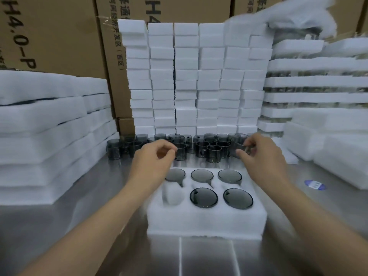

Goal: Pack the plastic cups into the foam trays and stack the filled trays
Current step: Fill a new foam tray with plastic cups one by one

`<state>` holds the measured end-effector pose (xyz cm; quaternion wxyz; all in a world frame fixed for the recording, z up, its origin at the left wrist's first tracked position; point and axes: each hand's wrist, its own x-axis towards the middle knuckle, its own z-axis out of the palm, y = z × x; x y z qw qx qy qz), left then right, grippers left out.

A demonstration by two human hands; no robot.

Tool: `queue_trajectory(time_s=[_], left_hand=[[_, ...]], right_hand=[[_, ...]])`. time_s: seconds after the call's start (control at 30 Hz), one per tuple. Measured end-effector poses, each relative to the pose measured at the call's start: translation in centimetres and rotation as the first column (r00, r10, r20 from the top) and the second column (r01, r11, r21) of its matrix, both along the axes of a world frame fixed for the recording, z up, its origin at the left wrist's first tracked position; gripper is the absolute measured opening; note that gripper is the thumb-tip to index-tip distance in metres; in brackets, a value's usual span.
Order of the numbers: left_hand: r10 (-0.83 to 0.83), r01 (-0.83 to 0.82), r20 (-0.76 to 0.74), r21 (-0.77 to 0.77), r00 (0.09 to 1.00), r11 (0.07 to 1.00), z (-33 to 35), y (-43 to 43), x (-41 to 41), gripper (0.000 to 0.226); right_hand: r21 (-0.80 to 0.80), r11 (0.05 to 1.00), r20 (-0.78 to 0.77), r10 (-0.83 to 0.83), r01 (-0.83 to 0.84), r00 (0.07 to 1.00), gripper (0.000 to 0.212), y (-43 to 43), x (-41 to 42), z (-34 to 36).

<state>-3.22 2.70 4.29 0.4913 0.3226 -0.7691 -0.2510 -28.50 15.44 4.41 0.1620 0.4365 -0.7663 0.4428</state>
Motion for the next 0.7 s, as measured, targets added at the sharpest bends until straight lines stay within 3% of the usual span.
queue_trajectory(time_s=[0.07, 0.13, 0.23, 0.33, 0.53, 0.6, 0.67, 0.7], left_hand=[[-0.004, 0.016, 0.07, -0.167, 0.998, 0.986, 0.5, 1.5, 0.0, 0.025], [0.011, 0.033, 0.133, -0.32, 0.991, 0.947, 0.8, 3.1, -0.3, 0.056], [-0.007, 0.02, 0.03, -0.445, 1.0, 0.895, 1.2, 5.2, -0.8, 0.082], [-0.038, -0.025, -0.131, -0.449, 0.991, 0.893, 1.4, 5.7, -0.7, 0.079], [-0.034, -0.057, -0.165, -0.515, 0.986, 0.855, 1.8, 5.4, -0.3, 0.069], [-0.13, 0.035, -0.202, -0.419, 0.971, 0.907, 2.2, 5.6, -0.4, 0.067], [-0.299, 0.262, -0.365, -0.15, 0.882, 0.953, 3.1, 6.0, -0.4, 0.066], [-0.341, 0.389, -0.467, 0.008, 0.816, 0.921, 3.6, 6.2, -0.4, 0.064]], right_hand=[[-0.062, 0.992, -0.083, 0.102, -0.108, 0.991, 0.022, 0.2, 2.3, 1.0], [-0.127, 0.96, -0.215, 0.219, -0.249, 0.952, 0.022, 0.7, 5.1, 1.8], [-0.227, 0.867, -0.451, 0.31, -0.444, 0.837, 0.02, 1.3, 8.9, 2.3], [-0.321, 0.809, -0.514, 0.288, -0.493, 0.808, 0.019, 1.5, 10.6, 2.3], [-0.33, 0.773, -0.49, 0.35, -0.542, 0.798, 0.034, 1.5, 10.4, 2.3], [-0.335, 0.745, -0.495, 0.382, -0.577, 0.78, 0.042, 1.6, 10.1, 2.3], [-0.368, 0.721, -0.474, 0.398, -0.587, 0.785, 0.05, 1.5, 9.9, 2.2], [-0.386, 0.718, -0.455, 0.397, -0.579, 0.797, 0.055, 1.5, 9.9, 2.1]])
